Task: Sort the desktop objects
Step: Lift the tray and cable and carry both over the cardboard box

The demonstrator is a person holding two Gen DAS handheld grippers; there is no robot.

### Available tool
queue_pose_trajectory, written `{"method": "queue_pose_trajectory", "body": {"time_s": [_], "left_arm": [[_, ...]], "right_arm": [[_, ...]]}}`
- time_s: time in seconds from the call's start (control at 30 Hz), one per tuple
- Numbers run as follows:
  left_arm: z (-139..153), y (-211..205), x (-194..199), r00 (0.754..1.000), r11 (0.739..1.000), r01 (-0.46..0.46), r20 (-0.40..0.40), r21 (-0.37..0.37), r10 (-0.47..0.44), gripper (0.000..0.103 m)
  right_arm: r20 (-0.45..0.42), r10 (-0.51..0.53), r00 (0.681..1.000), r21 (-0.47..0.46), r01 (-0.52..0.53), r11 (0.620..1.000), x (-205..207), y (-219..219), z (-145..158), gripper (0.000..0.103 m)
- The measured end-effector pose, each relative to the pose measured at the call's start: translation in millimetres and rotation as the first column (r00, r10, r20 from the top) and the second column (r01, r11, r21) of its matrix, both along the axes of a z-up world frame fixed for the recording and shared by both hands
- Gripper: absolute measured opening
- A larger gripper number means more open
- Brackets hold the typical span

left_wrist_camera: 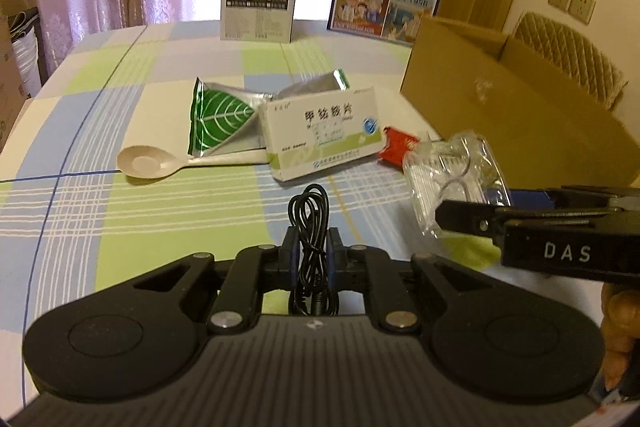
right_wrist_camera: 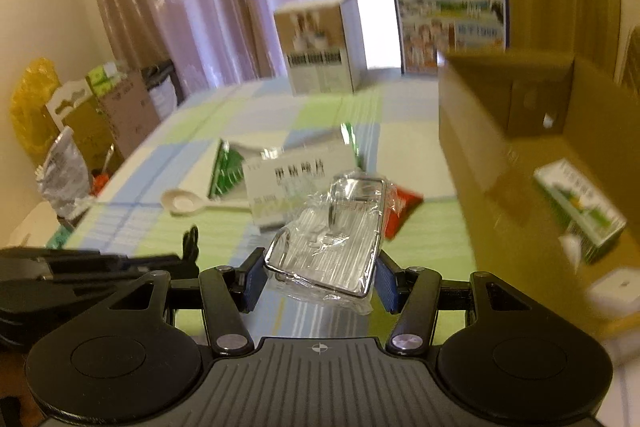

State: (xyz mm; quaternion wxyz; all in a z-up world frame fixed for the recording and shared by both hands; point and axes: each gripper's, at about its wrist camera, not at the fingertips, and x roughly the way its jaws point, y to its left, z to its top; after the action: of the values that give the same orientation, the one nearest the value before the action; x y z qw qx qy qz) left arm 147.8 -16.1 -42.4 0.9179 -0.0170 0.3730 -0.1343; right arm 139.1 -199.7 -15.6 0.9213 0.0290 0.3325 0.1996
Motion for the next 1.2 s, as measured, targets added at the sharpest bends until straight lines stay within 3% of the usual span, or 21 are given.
{"method": "queue_pose_trajectory", "body": {"time_s": [0.23,0.53,0.9,1.2], "left_arm": [[37.6,-17.0,-24.3,1.000,0.998,-0.009,0.030,-0.060,0.011,0.010],[75.8,-82.5,-42.4,0.994,0.989,0.097,0.060,-0.111,-0.091,0.010],[119.3,-168.6,-38.6,0.970,0.963,0.229,0.114,-0.144,-0.214,0.010],[128.7,-208.0,-21.2,0.958,0.948,0.278,0.120,-0.154,-0.261,0.010]], "right_arm": [[0.084,-0.051,0.995,0.008,0.050,0.999,-22.8,-34.7,48.9,0.053],[0.121,-0.178,0.977,-0.024,0.182,0.983,-36.4,-111.5,90.3,0.053],[0.097,-0.253,0.963,-0.037,0.257,0.966,-24.7,-186.5,98.7,0.053],[0.084,-0.266,0.960,-0.018,0.269,0.963,-17.1,-218.2,95.2,0.053]]}}
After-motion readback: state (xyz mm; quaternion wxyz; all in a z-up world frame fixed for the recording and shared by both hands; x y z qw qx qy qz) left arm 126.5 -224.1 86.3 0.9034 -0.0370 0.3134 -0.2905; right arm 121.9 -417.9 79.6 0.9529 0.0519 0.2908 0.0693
